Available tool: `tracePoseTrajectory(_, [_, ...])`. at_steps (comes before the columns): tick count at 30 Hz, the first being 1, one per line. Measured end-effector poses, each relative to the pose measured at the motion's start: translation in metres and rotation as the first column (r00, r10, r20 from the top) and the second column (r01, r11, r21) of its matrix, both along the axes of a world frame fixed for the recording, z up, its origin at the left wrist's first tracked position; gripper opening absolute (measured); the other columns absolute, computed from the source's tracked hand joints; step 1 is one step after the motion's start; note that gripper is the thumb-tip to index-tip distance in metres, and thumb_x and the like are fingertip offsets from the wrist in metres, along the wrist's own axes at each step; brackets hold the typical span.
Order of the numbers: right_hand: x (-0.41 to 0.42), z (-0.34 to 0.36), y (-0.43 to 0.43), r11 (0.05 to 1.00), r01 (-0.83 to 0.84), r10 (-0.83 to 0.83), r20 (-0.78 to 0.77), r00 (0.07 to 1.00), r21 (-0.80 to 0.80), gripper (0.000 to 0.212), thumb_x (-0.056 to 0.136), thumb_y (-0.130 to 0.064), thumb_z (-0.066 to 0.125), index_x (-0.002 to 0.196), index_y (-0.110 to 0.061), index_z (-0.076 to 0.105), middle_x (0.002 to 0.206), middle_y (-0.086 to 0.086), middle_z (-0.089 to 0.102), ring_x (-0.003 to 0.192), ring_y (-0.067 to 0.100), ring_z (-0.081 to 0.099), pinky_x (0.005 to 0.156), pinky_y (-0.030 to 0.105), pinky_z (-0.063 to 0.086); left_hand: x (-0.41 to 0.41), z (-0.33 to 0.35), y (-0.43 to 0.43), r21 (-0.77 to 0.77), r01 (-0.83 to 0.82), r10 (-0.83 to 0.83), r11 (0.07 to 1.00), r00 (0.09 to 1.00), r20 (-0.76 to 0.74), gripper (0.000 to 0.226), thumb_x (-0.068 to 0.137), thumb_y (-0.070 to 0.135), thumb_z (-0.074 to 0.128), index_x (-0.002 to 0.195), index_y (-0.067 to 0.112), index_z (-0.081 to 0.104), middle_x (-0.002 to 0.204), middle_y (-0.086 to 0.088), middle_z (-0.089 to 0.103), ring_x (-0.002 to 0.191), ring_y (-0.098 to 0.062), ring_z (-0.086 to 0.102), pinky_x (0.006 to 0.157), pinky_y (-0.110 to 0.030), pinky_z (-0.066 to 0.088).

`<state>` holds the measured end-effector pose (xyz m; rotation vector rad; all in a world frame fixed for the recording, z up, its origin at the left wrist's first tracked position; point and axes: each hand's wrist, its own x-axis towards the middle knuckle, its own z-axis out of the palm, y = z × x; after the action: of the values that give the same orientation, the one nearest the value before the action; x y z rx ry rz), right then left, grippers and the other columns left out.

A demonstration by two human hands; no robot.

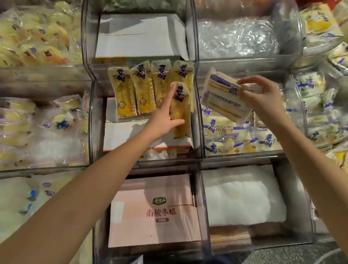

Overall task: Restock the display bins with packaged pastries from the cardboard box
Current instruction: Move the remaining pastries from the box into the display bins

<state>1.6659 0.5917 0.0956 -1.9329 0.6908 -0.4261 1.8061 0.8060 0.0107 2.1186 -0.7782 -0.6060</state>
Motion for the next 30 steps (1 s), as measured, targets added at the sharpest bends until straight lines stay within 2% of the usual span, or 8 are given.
tracePoseTrajectory(5, [-0.008, -0.001, -0.01, 1.0, 0.009, -0.01, 0.014, 1.0, 0.025, 0.023, 0.086, -0.003, 0.066, 0.106, -0.015, 0.069, 0.097, 0.007, 0.067, 0.082, 0.009, 0.063, 0.064, 0.017, 0.052, -0.003, -0.003, -0.016, 0.015, -0.039, 0.038, 0.999, 0.996, 0.083, 0.107, 0.086, 0.014, 0.073, 0.152, 0.046, -0.005, 0.148, -0.016, 0.043, 0.068, -0.018, 0.062, 0.065, -0.04, 0.06])
tracePoseTrajectory(7, [-0.011, -0.001, -0.011, 0.999, 0.011, -0.012, 0.029, 1.0, 0.033, 0.024, 0.085, -0.003, 0.066, 0.106, -0.015, 0.069, 0.097, 0.007, 0.068, 0.081, 0.008, 0.063, 0.063, 0.015, 0.051, -0.004, -0.002, -0.023, 0.026, -0.08, 0.076, 0.996, 0.989, 0.126, 0.106, 0.087, 0.013, 0.072, 0.153, 0.044, -0.005, 0.131, -0.022, 0.054, 0.065, -0.021, 0.062, 0.061, -0.04, 0.059])
tracePoseTrajectory(10, [-0.017, 0.001, -0.011, 0.998, -0.007, 0.004, 0.039, 0.999, 0.063, 0.024, 0.086, -0.003, 0.066, 0.107, -0.013, 0.069, 0.099, 0.009, 0.068, 0.084, 0.01, 0.064, 0.064, 0.017, 0.052, -0.009, -0.005, -0.021, 0.065, -0.02, 0.009, 0.998, 0.988, 0.157, 0.105, 0.088, 0.009, 0.068, 0.151, 0.047, -0.007, 0.152, -0.022, 0.032, 0.069, -0.02, 0.062, 0.059, -0.03, 0.056])
tracePoseTrajectory(13, [-0.021, 0.002, -0.011, 0.995, -0.023, 0.019, 0.042, 0.999, 0.102, 0.024, 0.086, -0.004, 0.067, 0.108, -0.013, 0.068, 0.103, 0.01, 0.069, 0.087, 0.014, 0.066, 0.067, 0.02, 0.055, -0.016, -0.009, -0.016, 0.162, 0.011, -0.037, 0.987, 0.986, 0.16, 0.108, 0.087, 0.006, 0.065, 0.145, 0.059, -0.009, 0.158, -0.024, 0.017, 0.098, -0.034, 0.064, 0.081, -0.045, 0.057])
tracePoseTrajectory(17, [-0.027, 0.005, -0.01, 0.989, -0.049, 0.041, 0.06, 0.997, 0.142, 0.023, 0.087, -0.003, 0.065, 0.107, -0.014, 0.068, 0.109, 0.012, 0.068, 0.093, 0.018, 0.066, 0.074, 0.025, 0.058, -0.016, -0.006, -0.024, 0.156, -0.061, 0.038, 0.986, 0.989, 0.143, 0.114, 0.084, -0.004, 0.06, 0.14, 0.064, -0.013, 0.16, -0.022, 0.01, 0.113, -0.038, 0.059, 0.076, -0.046, 0.058])
tracePoseTrajectory(22, [-0.038, 0.007, -0.012, 0.973, -0.128, 0.116, 0.069, 0.991, 0.194, 0.027, 0.087, 0.003, 0.064, 0.102, -0.018, 0.068, 0.119, 0.01, 0.064, 0.102, 0.018, 0.065, 0.078, 0.027, 0.058, -0.018, 0.004, -0.022, 0.119, 0.009, -0.019, 0.993, 0.996, 0.084, 0.098, 0.086, -0.001, 0.059, 0.149, 0.054, 0.009, 0.153, -0.018, 0.021, 0.096, -0.025, 0.058, 0.071, -0.032, 0.055])
tracePoseTrajectory(26, [-0.04, 0.012, -0.014, 0.971, -0.164, 0.156, 0.059, 0.986, 0.176, 0.025, 0.087, 0.002, 0.065, 0.107, -0.012, 0.068, 0.117, 0.01, 0.066, 0.1, 0.015, 0.066, 0.078, 0.027, 0.059, -0.023, 0.013, -0.014, 0.027, -0.117, 0.098, 0.993, 0.922, 0.375, 0.055, 0.089, 0.02, 0.065, 0.141, 0.028, 0.047, 0.144, -0.011, 0.031, 0.13, -0.024, 0.037, 0.111, -0.036, 0.037])
tracePoseTrajectory(30, [-0.041, 0.016, -0.015, 0.977, -0.182, 0.175, 0.07, 0.982, 0.107, 0.023, 0.086, -0.004, 0.068, 0.106, -0.014, 0.068, 0.106, 0.008, 0.069, 0.091, 0.016, 0.067, 0.075, 0.03, 0.059, -0.041, 0.039, -0.02, -0.06, -0.081, 0.101, 0.995, 0.857, 0.505, 0.036, 0.093, 0.019, 0.062, 0.129, 0.016, 0.059, 0.13, -0.009, 0.048, 0.112, -0.017, 0.05, 0.1, -0.029, 0.045])
